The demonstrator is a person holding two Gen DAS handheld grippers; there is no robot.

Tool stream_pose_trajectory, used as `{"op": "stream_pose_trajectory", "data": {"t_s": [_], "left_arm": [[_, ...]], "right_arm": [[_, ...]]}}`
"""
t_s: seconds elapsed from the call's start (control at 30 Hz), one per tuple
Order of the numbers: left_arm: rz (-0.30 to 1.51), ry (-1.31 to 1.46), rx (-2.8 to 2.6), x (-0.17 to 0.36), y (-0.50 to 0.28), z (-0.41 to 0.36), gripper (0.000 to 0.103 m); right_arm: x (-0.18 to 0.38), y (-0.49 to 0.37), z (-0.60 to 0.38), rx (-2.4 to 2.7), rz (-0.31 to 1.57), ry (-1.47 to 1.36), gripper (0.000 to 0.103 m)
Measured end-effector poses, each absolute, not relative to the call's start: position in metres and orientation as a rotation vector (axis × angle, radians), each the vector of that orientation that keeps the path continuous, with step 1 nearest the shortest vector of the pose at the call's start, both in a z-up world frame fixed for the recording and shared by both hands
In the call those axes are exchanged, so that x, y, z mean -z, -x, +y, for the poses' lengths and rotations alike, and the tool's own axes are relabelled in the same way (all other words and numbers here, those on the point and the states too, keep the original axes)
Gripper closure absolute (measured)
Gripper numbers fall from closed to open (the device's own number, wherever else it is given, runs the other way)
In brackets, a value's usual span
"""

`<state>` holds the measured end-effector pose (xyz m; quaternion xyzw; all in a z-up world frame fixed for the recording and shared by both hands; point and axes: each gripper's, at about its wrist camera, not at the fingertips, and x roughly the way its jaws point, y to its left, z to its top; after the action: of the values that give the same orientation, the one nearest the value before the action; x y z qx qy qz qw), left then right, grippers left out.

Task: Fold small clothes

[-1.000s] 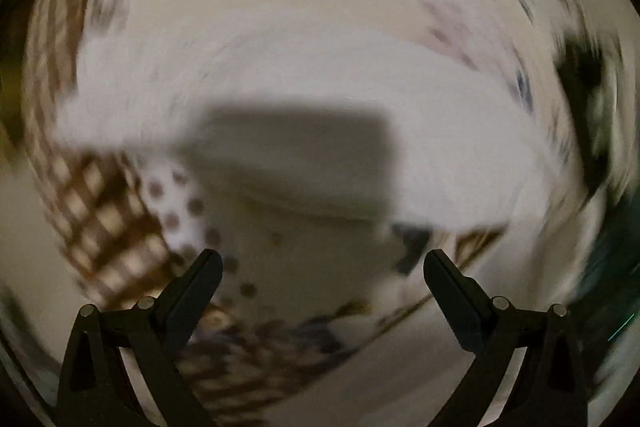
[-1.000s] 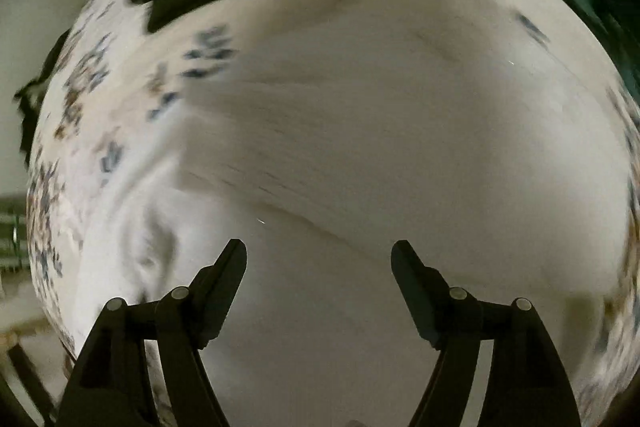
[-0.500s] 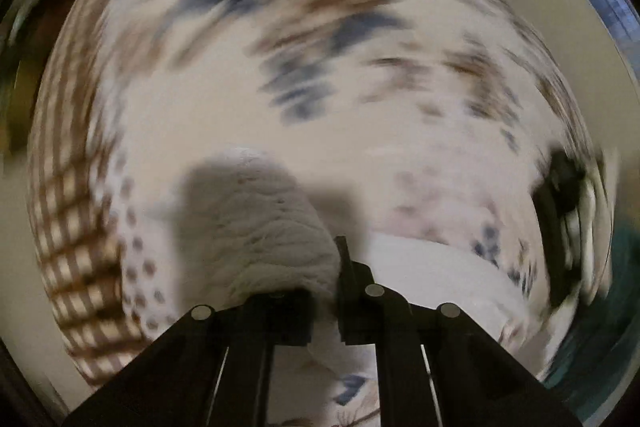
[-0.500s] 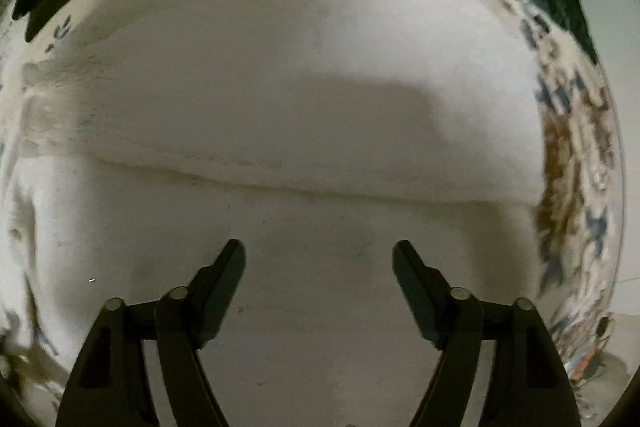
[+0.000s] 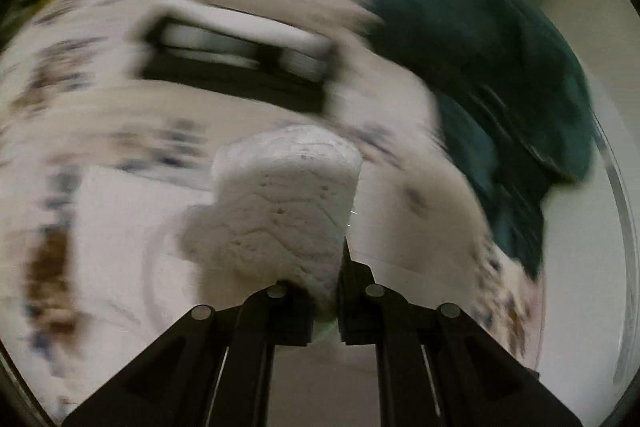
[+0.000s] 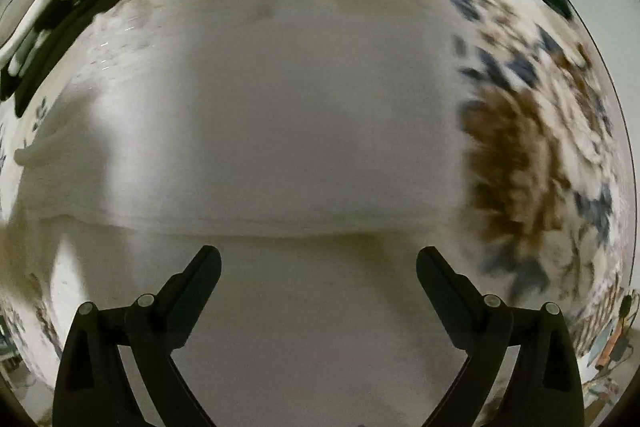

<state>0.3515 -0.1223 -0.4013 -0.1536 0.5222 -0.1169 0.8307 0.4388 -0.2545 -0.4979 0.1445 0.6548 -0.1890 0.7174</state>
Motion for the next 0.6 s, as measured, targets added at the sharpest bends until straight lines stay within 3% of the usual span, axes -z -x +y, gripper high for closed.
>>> {"op": "stream_pose_trajectory", "data": {"t_s": [0.17, 0.23, 0.27, 0.3, 0.37, 0.6], "left_arm": [[1.277, 0.241, 0.422, 0.433, -0.350, -0.224, 0.091], [1.334, 0.202, 0.431, 0.441, -0.348, -0.237, 0.083], [1.332, 0.215, 0.428, 0.441, -0.346, -0.232, 0.066], [1.330, 0.224, 0.424, 0.439, -0.346, -0.226, 0.035], [1.315, 0.213, 0.384, 0.431, -0.342, -0.198, 0.002], [1.204, 0.104, -0.027, 0.424, -0.354, -0.040, 0.002]], "right_arm": [[0.489, -0.375, -0.308, 0.471, 1.461, -0.386, 0.003], [0.483, -0.348, -0.330, 0.461, 1.452, -0.445, 0.003], [0.479, -0.333, -0.341, 0.443, 1.446, -0.481, 0.003], [0.477, -0.325, -0.346, 0.426, 1.444, -0.499, 0.003], [0.467, -0.303, -0.358, 0.370, 1.416, -0.549, 0.003], [0.434, -0.271, -0.403, 0.233, 1.295, -0.716, 0.003]]}}
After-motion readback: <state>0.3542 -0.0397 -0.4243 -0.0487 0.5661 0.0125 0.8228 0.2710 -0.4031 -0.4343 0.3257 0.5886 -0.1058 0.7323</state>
